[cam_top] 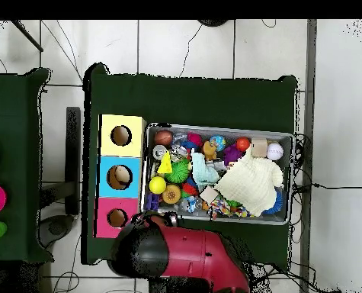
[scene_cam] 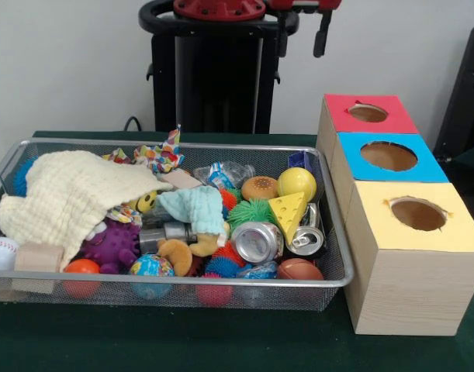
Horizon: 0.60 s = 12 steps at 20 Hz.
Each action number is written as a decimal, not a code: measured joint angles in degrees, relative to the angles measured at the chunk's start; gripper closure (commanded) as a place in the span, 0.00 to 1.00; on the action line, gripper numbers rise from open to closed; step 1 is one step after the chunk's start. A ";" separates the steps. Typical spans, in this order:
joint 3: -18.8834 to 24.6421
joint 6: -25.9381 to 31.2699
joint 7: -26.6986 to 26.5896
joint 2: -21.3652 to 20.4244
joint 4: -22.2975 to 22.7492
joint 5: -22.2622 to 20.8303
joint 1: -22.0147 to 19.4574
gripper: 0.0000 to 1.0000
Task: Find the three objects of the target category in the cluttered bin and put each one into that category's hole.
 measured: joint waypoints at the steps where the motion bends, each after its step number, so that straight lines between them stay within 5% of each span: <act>1: 0.26 0.00 0.00 0.42 -0.32 -0.28 -0.46 0.00; 12: 5.04 -0.32 0.00 6.51 -5.53 -4.71 -7.75 0.00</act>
